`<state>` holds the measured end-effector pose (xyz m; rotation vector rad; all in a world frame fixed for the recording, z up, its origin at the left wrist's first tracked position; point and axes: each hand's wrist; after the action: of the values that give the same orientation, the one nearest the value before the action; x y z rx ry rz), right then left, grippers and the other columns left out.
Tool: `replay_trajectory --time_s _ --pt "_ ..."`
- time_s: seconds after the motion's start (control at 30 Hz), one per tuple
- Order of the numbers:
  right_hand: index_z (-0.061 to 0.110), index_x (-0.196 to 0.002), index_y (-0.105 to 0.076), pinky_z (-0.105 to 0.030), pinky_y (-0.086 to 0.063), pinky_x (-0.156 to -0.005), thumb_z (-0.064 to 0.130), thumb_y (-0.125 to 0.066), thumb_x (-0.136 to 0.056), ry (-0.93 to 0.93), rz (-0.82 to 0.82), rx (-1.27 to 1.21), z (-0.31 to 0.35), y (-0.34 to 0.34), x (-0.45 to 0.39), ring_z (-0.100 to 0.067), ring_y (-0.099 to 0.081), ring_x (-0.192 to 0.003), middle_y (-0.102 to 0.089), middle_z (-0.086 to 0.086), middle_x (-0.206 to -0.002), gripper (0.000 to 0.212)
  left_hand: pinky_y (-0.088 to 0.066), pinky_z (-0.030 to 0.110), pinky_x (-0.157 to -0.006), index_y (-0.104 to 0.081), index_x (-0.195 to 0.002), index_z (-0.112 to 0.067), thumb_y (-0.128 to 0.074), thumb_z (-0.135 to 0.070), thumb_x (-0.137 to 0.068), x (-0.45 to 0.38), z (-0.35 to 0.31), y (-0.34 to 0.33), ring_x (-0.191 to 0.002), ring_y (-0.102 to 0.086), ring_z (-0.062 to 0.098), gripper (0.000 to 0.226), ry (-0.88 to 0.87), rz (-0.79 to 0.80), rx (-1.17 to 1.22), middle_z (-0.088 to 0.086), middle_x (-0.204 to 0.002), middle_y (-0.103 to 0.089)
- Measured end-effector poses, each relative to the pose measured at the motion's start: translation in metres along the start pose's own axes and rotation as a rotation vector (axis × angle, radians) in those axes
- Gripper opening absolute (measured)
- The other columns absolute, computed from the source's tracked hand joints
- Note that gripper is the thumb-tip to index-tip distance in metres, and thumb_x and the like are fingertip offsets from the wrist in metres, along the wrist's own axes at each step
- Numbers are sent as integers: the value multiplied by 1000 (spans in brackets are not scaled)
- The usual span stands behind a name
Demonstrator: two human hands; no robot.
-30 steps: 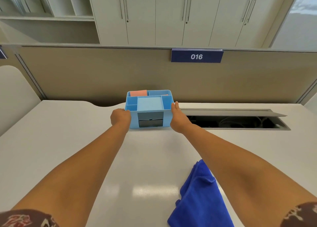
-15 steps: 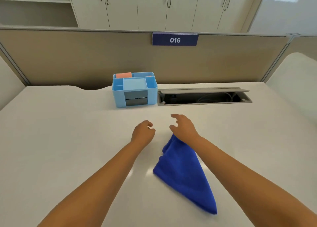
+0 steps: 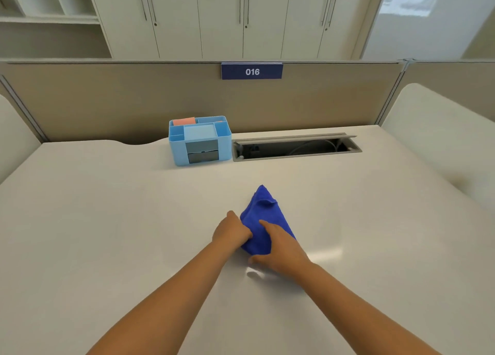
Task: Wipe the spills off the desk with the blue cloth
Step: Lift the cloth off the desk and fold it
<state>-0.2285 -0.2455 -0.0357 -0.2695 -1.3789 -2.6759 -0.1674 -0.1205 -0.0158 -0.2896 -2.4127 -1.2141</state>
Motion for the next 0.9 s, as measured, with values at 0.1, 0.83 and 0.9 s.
replay_trajectory --time_s 0.1,0.83,0.9 --pt "28 -148 -10 -28 -41 -95 43 -72 -72 -26 -23 36 5 -3 2 -13 -42 -129 -38 9 -145 100 -50 30 -58 -33 -133 -10 -56 -9 -74 3 -8 7 -77 -56 24 63 -23 -4 349 4 -95 -49" --pt "18 -58 -39 -26 -31 -50 15 -46 -83 -278 -427 -337 -15 46 -17 -14 -38 -50 -44 3 -55 27 -38 25 -53 -46 -84 -9 -51 -12 -79 -5 -7 -17 -64 -49 18 7 19 -82 160 3 -80 -52" --pt "19 -58 -38 -26 -31 -50 19 -44 -86 -256 -421 -319 -12 43 -17 -14 -39 -51 -44 4 -56 29 -38 25 -47 -48 -99 -6 -54 -11 -77 -8 -7 -14 -63 -52 17 24 57 -102 274 2 -77 -53"
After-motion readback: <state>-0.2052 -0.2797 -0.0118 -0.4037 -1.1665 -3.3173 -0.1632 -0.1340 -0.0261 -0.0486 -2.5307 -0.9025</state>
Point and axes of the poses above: each hand's wrist, its own x-axis away from the middle knuckle, its own y-axis out of the back of the hand, z = x × y
